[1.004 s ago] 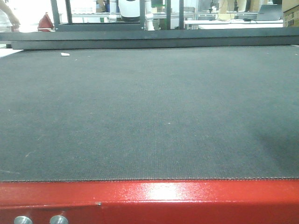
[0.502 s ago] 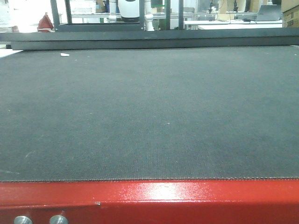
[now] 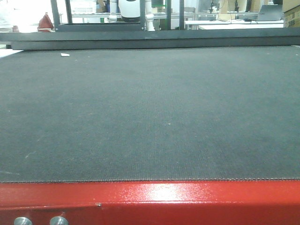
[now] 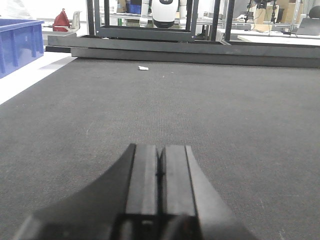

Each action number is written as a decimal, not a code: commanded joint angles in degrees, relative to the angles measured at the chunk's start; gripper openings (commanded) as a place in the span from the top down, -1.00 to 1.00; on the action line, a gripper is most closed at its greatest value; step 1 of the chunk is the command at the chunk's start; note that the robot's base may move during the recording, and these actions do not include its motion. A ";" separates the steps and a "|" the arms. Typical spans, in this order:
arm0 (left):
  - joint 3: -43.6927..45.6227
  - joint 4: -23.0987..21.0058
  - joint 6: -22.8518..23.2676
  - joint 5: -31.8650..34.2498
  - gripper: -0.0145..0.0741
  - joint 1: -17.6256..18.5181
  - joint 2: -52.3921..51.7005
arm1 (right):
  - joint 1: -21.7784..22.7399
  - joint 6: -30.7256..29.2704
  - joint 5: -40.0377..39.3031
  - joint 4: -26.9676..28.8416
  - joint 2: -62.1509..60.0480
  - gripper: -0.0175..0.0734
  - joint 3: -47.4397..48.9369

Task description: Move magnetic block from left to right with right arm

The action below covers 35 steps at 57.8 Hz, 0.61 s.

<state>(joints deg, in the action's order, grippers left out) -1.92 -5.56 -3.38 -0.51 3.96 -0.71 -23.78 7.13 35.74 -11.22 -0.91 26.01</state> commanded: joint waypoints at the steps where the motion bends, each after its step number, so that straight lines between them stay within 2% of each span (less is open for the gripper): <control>1: -0.47 -0.26 0.40 5.10 0.96 0.05 -0.76 | 0.31 -0.46 -5.16 -1.19 0.24 0.19 1.38; 35: -0.47 -0.26 0.40 5.10 0.96 -0.06 -0.76 | 0.31 -0.46 -5.16 -1.19 0.24 0.19 1.38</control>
<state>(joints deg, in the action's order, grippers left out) -1.92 -5.56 -3.38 -0.51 3.96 -0.71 -23.78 7.13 35.74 -11.22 -0.91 26.01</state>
